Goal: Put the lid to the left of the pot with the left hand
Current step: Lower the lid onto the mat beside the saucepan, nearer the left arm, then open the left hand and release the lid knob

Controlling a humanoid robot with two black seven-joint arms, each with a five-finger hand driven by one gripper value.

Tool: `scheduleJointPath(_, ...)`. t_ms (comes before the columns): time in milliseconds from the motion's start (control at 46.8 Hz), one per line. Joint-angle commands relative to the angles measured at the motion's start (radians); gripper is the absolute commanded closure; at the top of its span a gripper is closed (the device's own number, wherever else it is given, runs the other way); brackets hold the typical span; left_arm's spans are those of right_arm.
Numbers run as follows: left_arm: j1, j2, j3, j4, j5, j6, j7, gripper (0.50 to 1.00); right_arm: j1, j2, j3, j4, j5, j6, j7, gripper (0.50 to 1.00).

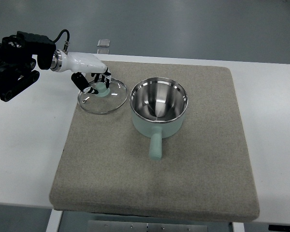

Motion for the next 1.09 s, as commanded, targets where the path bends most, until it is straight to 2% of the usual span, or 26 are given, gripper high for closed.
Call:
scheduleJointPath(0,0.001,0.0,0.0,0.0,0.0,0.002,0.0,1.0,0.0,0.0,0.0,0.0,0.0,0.0,0.0,0.576)
scheduleJointPath(85,0.002,0.0,0.0,-0.002,0.006,0.005,0.0,1.0,0.0,0.0,0.0,0.0,0.0,0.0,0.0,0.576)
scheduleJointPath(214,0.002,0.002,0.0,-0.009,0.01,0.003,0.0,0.947,0.0,0.0,0.0,0.0,0.0,0.0,0.0,0.576)
scheduleJointPath(235,0.002,0.002,0.0,-0.009,0.009,0.005,0.0,0.92,0.0,0.0,0.0,0.0,0.0,0.0,0.0,0.576)
scheduleJointPath(278,0.002,0.0,0.0,-0.011,0.003,0.006,0.0,0.787,0.0,0.0,0.0,0.0,0.0,0.0,0.0,0.576)
scheduleJointPath(299,0.002,0.0,0.0,-0.011,0.0,0.008,0.0,0.755,0.0,0.0,0.0,0.0,0.0,0.0,0.0,0.576)
scheduleJointPath(363,0.002,0.0,0.0,-0.011,0.0,0.026,0.0,0.724,0.0,0.0,0.0,0.0,0.0,0.0,0.0,0.576)
scheduleJointPath(427,0.002,0.002,-0.002,-0.012,-0.003,0.045,0.0,0.624,-0.002,0.0,0.0,0.0,0.0,0.0,0.0,0.576)
scheduleJointPath(791,-0.001,0.006,-0.021,-0.014,-0.019,0.066,0.0,0.617,0.0,0.0,0.0,0.0,0.0,0.0,0.0,0.576)
scheduleJointPath(983,-0.024,0.014,-0.069,-0.005,-0.206,0.072,0.0,0.611,-0.002,0.0,0.0,0.0,0.0,0.0,0.0,0.576)
scheduleJointPath(1004,-0.024,0.014,-0.072,-0.003,-0.235,0.072,0.0,0.6,-0.002,0.0,0.0,0.0,0.0,0.0,0.0,0.576)
scheduleJointPath(1068,-0.029,0.017,-0.081,0.003,-0.336,0.072,0.0,0.525,-0.002,0.0,0.0,0.0,0.0,0.0,0.0,0.576)
